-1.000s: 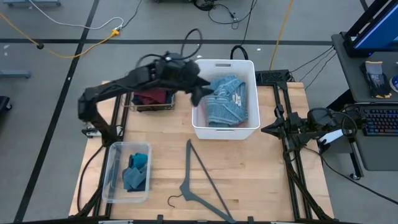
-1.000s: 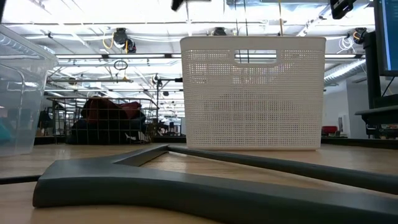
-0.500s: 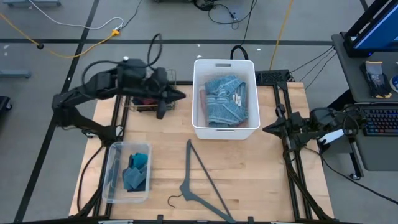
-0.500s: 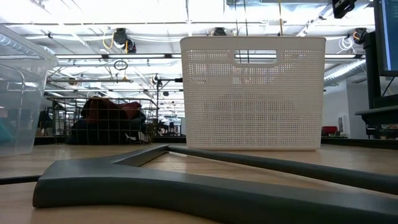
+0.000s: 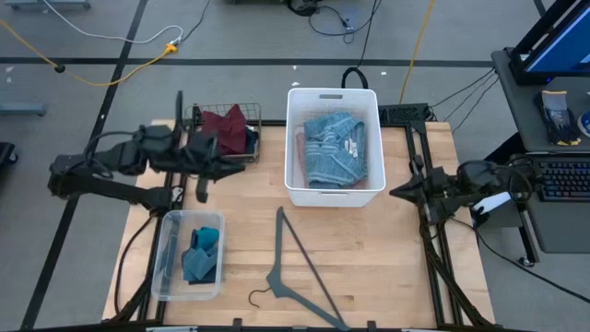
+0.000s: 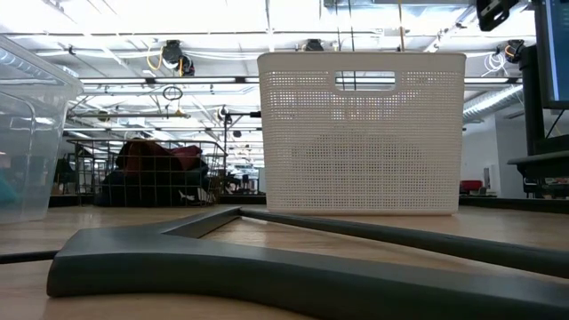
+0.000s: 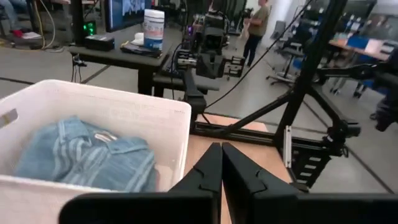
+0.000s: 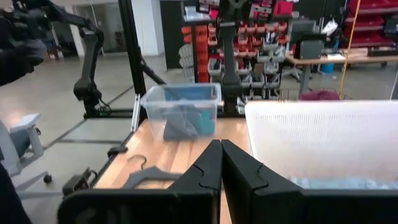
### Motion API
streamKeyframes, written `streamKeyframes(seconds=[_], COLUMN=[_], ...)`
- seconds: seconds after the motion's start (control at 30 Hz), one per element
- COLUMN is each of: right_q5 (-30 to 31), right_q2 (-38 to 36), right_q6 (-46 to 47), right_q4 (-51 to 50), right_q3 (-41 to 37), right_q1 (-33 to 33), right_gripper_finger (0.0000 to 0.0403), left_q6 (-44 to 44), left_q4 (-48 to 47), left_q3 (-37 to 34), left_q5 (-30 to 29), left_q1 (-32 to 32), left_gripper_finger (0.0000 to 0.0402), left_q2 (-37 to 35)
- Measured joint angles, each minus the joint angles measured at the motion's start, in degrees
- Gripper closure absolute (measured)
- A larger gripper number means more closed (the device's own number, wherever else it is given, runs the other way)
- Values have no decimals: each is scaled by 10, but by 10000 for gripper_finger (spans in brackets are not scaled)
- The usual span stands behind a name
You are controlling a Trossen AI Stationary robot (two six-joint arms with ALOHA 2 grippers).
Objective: Pick & Place Cloths
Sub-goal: Return to Home Position
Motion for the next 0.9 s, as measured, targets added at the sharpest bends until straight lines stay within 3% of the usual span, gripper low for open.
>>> streamKeyframes(seconds=[0.27, 0.57, 0.9], right_q5=[0, 2, 32], right_q2=[0, -6, -91], right_q6=[34, 26, 27], right_q4=[-31, -46, -113], right_q3=[0, 0, 0], right_q1=[0, 0, 0], right_gripper_finger=[403, 403, 403], left_q6=[-9, -34, -45], left_q4=[71, 73, 78], left_q3=[-151, -271, -377], left_q5=[-9, -47, -65], left_q1=[-5, -5, -5], left_gripper_finger=[385, 391, 398], left_q2=[-123, -259, -388])
